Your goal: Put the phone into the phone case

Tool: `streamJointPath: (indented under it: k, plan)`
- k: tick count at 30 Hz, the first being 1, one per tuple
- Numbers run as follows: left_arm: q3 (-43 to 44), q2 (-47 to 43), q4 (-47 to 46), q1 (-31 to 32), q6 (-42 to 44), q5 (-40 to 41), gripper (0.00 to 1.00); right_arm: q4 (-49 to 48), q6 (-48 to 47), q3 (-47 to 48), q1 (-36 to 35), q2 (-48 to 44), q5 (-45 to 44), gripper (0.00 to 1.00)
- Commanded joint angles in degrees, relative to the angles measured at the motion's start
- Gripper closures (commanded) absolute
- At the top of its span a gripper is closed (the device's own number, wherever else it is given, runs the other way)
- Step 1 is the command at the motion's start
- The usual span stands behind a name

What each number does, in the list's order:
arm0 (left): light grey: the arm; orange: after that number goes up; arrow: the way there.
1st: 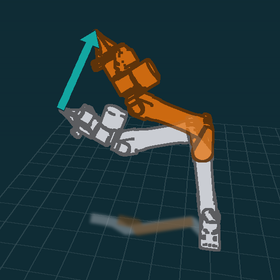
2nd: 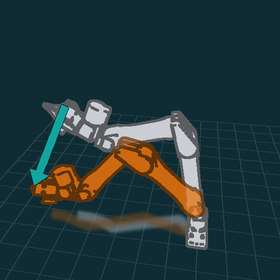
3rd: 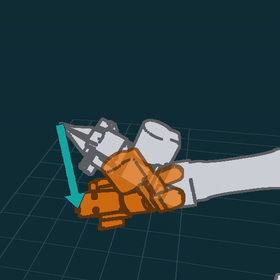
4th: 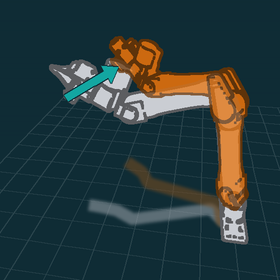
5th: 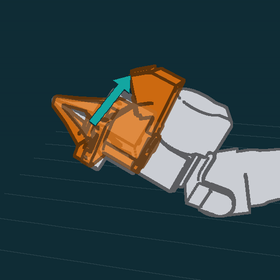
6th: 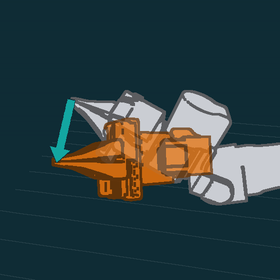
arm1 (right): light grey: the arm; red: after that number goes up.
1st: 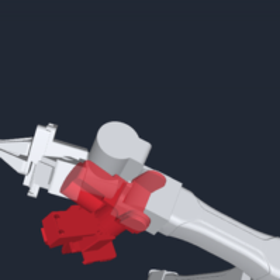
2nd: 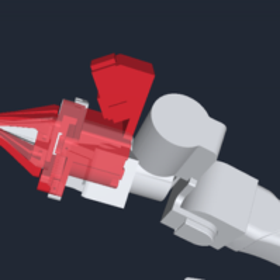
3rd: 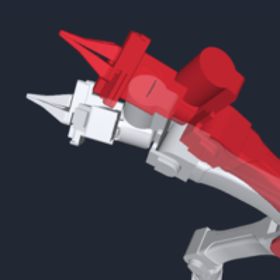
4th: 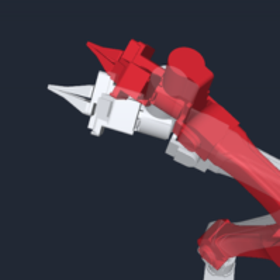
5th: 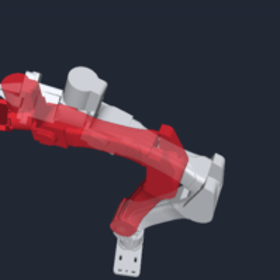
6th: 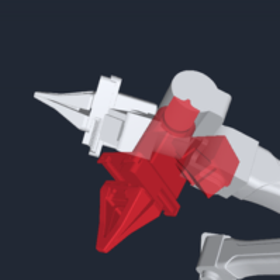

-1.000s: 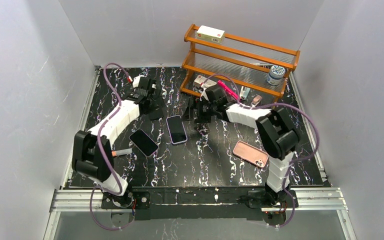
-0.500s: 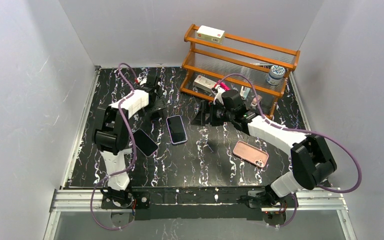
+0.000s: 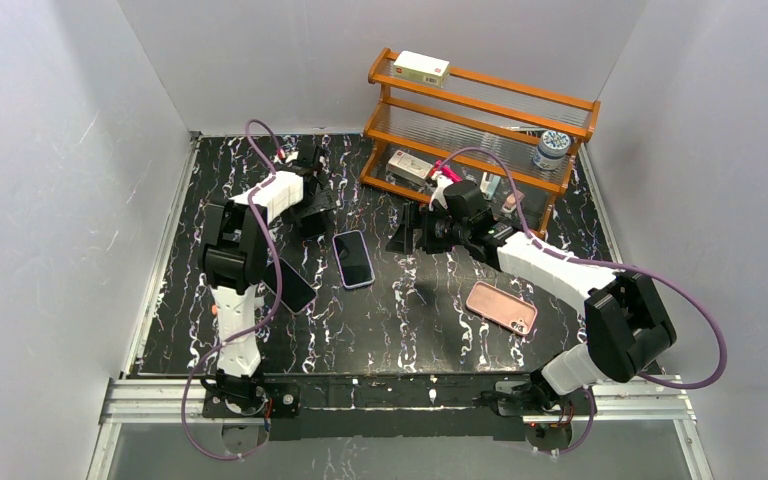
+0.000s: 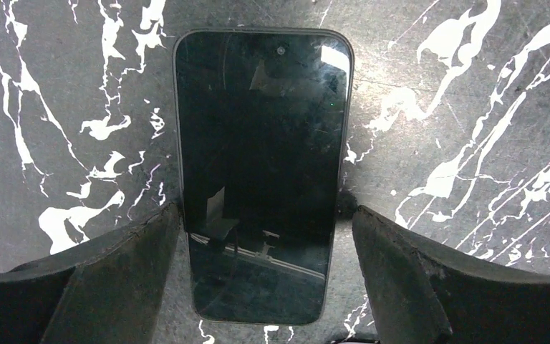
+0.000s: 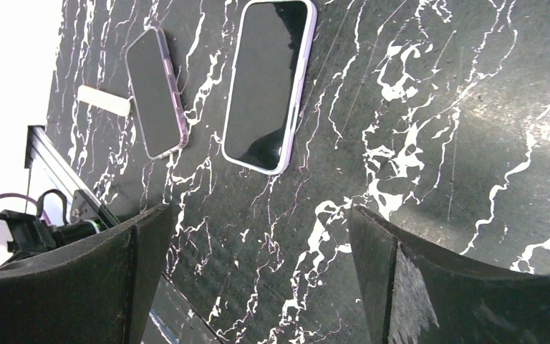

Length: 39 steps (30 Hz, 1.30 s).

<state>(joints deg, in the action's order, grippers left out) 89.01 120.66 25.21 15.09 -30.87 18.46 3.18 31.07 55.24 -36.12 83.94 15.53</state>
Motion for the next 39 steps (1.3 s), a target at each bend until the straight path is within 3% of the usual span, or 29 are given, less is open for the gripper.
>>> streamJointPath:
  k: [1,6,21,27,33,39]
  plan:
    - [0.73,0.34,2.41,-1.52,1.08,1.21,0.16,0.08,-0.12,-0.75,-0.01,-2.20,-3.59,0.01]
    - [-0.33,-0.04,3.00,-2.92,1.57,-0.69,0.27,-0.63,0.35,-0.51,-0.01,-2.06,-3.98,0.01]
    - [-10.88,-6.92,5.26,-5.16,1.30,-11.44,0.44,-2.74,4.10,-4.02,-0.03,-2.16,-1.50,0.01]
    - [-15.75,-10.79,4.06,-5.44,0.23,-16.62,0.50,-7.77,6.62,-5.00,-0.02,-1.07,3.41,0.02]
    - [-20.11,-13.02,0.75,-7.32,-1.90,-25.12,0.55,-15.36,12.68,-4.94,-0.49,3.58,8.64,0.12]
    - [-23.38,-13.87,-1.80,-7.60,-2.74,-28.03,0.58,-24.34,18.34,-2.45,-3.44,10.98,9.51,0.29]
